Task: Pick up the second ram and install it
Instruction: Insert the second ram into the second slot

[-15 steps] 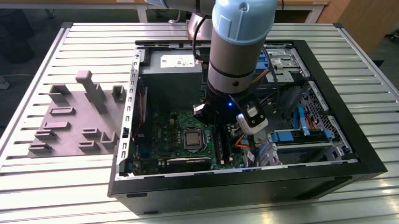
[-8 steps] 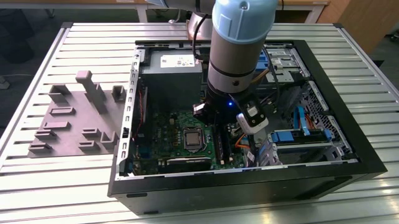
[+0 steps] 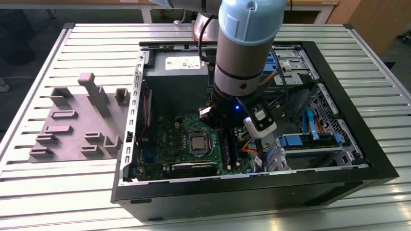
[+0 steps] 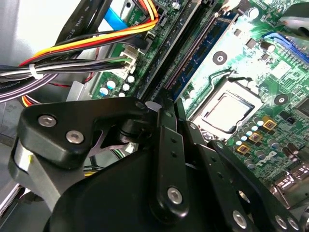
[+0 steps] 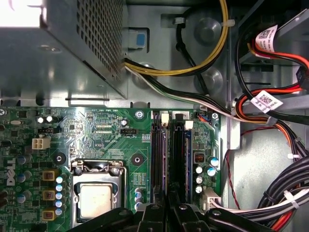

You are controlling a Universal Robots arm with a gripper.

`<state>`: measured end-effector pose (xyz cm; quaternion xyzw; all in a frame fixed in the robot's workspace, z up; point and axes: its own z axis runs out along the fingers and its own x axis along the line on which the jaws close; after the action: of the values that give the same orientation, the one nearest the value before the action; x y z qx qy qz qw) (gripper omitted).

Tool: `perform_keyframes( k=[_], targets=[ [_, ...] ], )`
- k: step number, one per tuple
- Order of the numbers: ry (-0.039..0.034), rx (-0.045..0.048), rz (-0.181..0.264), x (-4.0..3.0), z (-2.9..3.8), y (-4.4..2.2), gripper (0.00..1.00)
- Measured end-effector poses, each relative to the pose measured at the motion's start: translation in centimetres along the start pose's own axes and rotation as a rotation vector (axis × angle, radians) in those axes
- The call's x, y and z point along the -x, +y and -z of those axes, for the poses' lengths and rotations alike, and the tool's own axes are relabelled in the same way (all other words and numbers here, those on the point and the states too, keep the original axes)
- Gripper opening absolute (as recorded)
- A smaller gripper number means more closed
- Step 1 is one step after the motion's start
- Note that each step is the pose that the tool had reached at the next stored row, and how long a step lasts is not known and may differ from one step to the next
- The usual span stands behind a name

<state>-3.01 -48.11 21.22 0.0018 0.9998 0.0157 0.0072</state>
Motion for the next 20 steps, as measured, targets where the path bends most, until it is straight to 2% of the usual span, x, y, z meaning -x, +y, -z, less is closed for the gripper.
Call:
perform_keyframes(
  k=[20],
  targets=[
    [0.0000,0.0007,0.000,0.00,-0.34,-0.01,0.15]
  ],
)
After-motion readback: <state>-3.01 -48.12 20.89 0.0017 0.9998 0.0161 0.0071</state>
